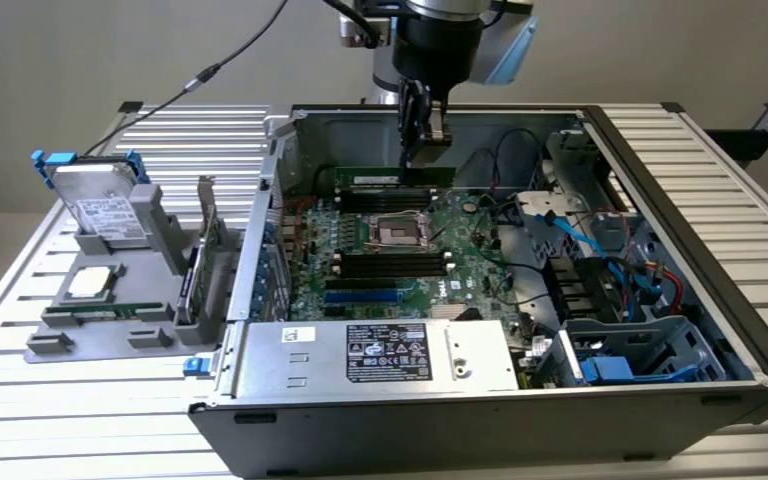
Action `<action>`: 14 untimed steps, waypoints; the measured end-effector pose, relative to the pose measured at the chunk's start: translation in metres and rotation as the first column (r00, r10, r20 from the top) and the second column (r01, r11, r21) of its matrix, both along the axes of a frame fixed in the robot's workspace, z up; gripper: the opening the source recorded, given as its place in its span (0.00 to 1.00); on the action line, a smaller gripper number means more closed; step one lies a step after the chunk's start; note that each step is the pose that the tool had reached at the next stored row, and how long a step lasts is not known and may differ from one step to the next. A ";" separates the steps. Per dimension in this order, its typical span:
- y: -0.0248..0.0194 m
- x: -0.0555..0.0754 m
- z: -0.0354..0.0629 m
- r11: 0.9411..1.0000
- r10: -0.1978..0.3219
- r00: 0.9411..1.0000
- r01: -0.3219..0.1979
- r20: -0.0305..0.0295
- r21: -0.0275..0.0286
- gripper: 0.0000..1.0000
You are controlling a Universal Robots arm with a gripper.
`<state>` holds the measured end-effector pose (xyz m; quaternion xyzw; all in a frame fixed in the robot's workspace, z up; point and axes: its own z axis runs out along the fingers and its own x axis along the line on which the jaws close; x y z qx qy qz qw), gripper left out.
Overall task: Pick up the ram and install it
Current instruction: 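Insert the ram into the slot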
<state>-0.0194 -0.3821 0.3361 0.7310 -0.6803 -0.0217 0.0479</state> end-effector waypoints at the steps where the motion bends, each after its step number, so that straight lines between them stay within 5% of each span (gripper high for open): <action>1: 0.0000 0.000 -0.0019 1.000 0.000 1.000 0.000 0.000 0.000 0.14; 14: -0.0030 0.000 -0.0256 1.000 -0.009 1.000 0.009 0.008 0.000 0.14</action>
